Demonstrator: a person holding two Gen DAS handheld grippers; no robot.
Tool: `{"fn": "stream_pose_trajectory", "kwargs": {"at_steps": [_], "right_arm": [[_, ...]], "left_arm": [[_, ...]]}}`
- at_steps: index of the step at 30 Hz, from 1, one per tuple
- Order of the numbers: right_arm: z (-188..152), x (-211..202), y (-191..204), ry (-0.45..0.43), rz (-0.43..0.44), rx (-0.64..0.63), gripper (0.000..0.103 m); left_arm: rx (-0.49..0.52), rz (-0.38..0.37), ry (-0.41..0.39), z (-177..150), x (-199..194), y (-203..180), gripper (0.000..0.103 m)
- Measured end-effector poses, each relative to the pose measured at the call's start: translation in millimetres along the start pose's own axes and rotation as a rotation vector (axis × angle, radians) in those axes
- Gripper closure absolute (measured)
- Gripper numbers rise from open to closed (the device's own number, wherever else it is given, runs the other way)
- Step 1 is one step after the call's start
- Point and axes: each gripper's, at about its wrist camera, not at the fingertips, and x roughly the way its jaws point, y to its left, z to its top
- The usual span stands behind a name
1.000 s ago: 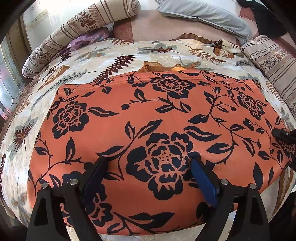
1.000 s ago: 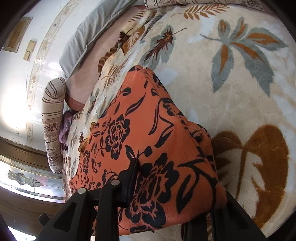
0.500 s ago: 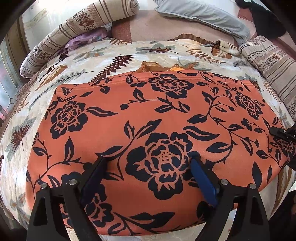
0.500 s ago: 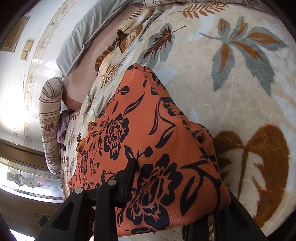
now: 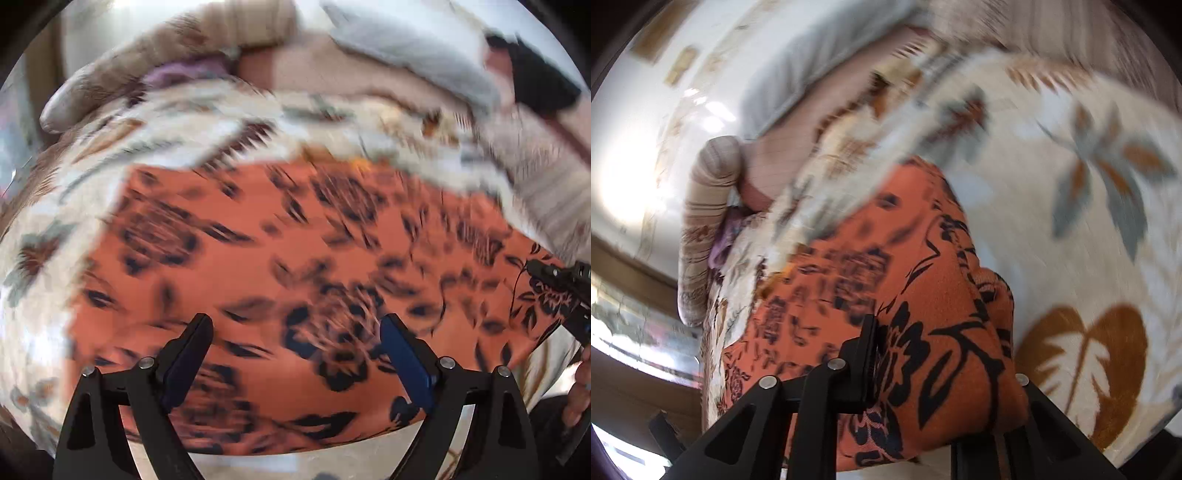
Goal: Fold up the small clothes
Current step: 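Grasp the dress corner with the right gripper and lift it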
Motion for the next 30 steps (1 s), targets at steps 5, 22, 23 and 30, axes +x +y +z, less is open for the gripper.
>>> {"fn": "stream_pose_trajectory", "kwargs": {"at_steps": [5,22,23,30], "right_arm": [[-10.0,-32.1,128.9,-0.113,0.067,-0.326,0.087],[-163.8,80.0,287.1,0.256,0.151,-0.718,0.09],[-156.5,73.2,293.5,0.239,0.174,-0.7,0.09],[-148.3,29.1,322.9,0.136,0.341,-0.634,0.089]], "left_arm": [[-0.192,0.068,-0.178,19.1,-66.0,99.5,0.011],[-0.558,0.194,-0.061,-35.2,-45.9,276.8,0.013],[-0.563,0.183,-0.063,-35.8,-47.4,275.5,0.013],[-0.566,0.159,-0.068,-31.9,-44.9,272.4,0.013]]}}
